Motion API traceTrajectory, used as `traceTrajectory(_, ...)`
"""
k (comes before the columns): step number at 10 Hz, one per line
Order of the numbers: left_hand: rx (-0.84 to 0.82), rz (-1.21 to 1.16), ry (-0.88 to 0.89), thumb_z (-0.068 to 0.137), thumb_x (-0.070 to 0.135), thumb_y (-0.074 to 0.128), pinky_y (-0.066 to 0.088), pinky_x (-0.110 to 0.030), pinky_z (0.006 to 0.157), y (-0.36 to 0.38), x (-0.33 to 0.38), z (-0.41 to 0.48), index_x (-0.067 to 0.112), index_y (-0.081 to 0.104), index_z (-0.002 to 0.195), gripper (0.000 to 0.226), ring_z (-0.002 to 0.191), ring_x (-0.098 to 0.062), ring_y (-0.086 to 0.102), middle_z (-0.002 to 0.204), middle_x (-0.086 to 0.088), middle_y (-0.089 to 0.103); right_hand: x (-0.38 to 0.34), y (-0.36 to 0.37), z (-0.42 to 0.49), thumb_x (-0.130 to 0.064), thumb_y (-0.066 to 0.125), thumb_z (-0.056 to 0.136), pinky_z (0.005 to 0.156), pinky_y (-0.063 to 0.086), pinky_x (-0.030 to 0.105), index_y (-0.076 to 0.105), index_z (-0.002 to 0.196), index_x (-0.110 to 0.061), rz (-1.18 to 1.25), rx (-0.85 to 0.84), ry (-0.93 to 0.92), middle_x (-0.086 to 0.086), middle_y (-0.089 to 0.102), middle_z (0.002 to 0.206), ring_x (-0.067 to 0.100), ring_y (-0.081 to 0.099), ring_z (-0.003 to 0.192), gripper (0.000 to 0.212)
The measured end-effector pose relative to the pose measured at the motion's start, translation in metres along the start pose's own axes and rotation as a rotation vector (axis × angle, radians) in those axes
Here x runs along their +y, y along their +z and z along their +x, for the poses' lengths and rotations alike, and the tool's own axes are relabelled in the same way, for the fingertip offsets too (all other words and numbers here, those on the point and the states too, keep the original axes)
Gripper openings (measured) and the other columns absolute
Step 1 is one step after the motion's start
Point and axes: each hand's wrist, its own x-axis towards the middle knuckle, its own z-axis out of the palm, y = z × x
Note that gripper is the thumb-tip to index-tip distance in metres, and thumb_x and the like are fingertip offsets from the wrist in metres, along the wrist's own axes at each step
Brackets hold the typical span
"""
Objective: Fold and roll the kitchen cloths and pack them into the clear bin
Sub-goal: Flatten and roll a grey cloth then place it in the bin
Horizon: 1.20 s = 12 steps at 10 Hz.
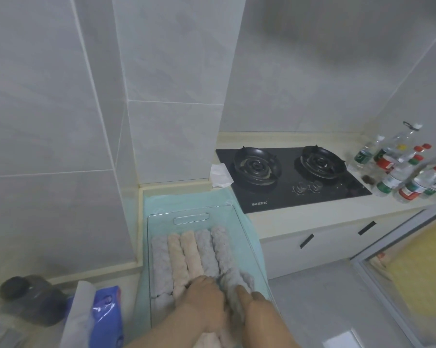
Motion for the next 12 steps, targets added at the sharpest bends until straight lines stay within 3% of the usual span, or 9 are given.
traceTrajectory(1, 0.008, 0.076, -0.022, 0.092, 0.036, 0.037, 0.024, -0.045, 0.108, 0.003, 0.007, 0.001, 0.013, 0.059, 0.123, 0.045, 0.122, -0.029, 0.04, 0.126, -0.011, 0.053, 0.003, 0.006, 0.001, -0.023, 0.047, 0.093, 0.081, 0.041, 0.019, 0.029, 0.144, -0.023, 0.18, -0.038, -0.035, 0.007, 0.048, 0.134, 0.019, 0.051, 0.109, 0.054)
traceTrajectory(2, 0.044, 0.151, -0.019, 0.092, 0.035, 0.036, 0.019, -0.045, 0.11, 0.005, 0.009, -0.004, 0.011, 0.058, 0.125, 0.047, 0.124, -0.03, 0.035, 0.129, -0.013, 0.049, -0.003, -0.006, 0.018, -0.015, 0.043, 0.093, 0.066, 0.04, 0.021, 0.057, 0.121, -0.011, 0.246, -0.162, 0.025, 0.013, 0.061, 0.119, 0.019, 0.054, 0.095, 0.032)
traceTrajectory(3, 0.068, 0.173, 0.001, 0.094, 0.038, 0.03, 0.018, -0.045, 0.11, 0.005, 0.01, -0.008, 0.01, 0.058, 0.125, 0.051, 0.124, -0.03, 0.035, 0.128, -0.015, 0.049, -0.006, 0.0, 0.042, -0.008, 0.042, 0.083, 0.073, 0.046, 0.036, 0.059, 0.085, -0.007, 0.208, -0.147, 0.049, 0.015, 0.058, 0.087, 0.023, 0.058, 0.088, 0.017)
traceTrajectory(5, 0.063, 0.168, 0.0, 0.094, 0.042, 0.029, 0.016, -0.044, 0.112, 0.004, 0.009, -0.012, 0.007, 0.053, 0.13, 0.055, 0.126, -0.031, 0.034, 0.132, -0.016, 0.047, -0.006, 0.003, 0.054, -0.017, 0.043, 0.095, 0.082, 0.032, 0.022, 0.032, 0.128, -0.001, 0.28, -0.082, 0.202, 0.012, 0.048, 0.128, 0.02, 0.05, 0.107, 0.038)
traceTrajectory(7, 0.028, 0.207, -0.029, 0.093, 0.039, 0.03, 0.009, -0.047, 0.115, 0.006, 0.014, -0.015, 0.007, 0.048, 0.136, 0.056, 0.131, -0.032, 0.026, 0.141, -0.016, 0.04, -0.009, 0.021, 0.071, -0.008, 0.038, 0.093, 0.079, 0.039, 0.022, 0.053, 0.096, -0.004, 0.233, -0.259, 0.158, 0.02, 0.059, 0.122, 0.023, 0.058, 0.107, 0.016)
traceTrajectory(9, 0.022, 0.123, -0.004, 0.096, 0.048, 0.026, 0.003, -0.044, 0.118, -0.001, 0.009, -0.02, 0.009, 0.045, 0.138, 0.06, 0.139, -0.031, 0.019, 0.147, -0.013, 0.035, 0.001, 0.014, 0.061, -0.011, 0.034, 0.099, 0.081, 0.033, 0.019, 0.04, 0.132, -0.003, 0.175, -0.098, 0.062, 0.012, 0.049, 0.132, 0.017, 0.048, 0.104, 0.034)
traceTrajectory(10, 0.007, 0.028, 0.024, 0.096, 0.052, 0.029, -0.001, -0.04, 0.12, -0.007, 0.002, -0.023, 0.01, 0.035, 0.145, 0.065, 0.146, -0.027, 0.007, 0.156, -0.011, 0.022, 0.002, 0.015, 0.06, -0.016, 0.039, 0.096, 0.086, 0.03, 0.02, 0.043, 0.126, -0.003, 0.267, -0.094, 0.089, 0.011, 0.05, 0.13, 0.019, 0.049, 0.115, 0.033)
traceTrajectory(11, 0.03, -0.037, 0.024, 0.097, 0.042, 0.039, 0.007, -0.04, 0.12, -0.013, -0.007, -0.034, 0.008, 0.021, 0.15, 0.066, 0.147, -0.025, 0.004, 0.16, -0.01, 0.009, 0.003, 0.016, 0.052, -0.016, 0.037, 0.093, 0.079, 0.033, 0.021, 0.049, 0.097, -0.008, 0.176, -0.096, 0.122, 0.007, 0.056, 0.099, 0.019, 0.056, 0.104, 0.015)
traceTrajectory(12, 0.034, -0.061, 0.009, 0.096, 0.029, 0.045, 0.021, -0.044, 0.116, -0.017, -0.015, -0.044, 0.008, 0.021, 0.149, 0.062, 0.145, -0.027, 0.013, 0.16, -0.009, 0.008, 0.006, 0.022, 0.041, -0.016, 0.039, 0.095, 0.077, 0.037, 0.023, 0.047, 0.118, -0.012, 0.122, -0.035, 0.1, 0.01, 0.059, 0.111, 0.02, 0.056, 0.095, 0.024)
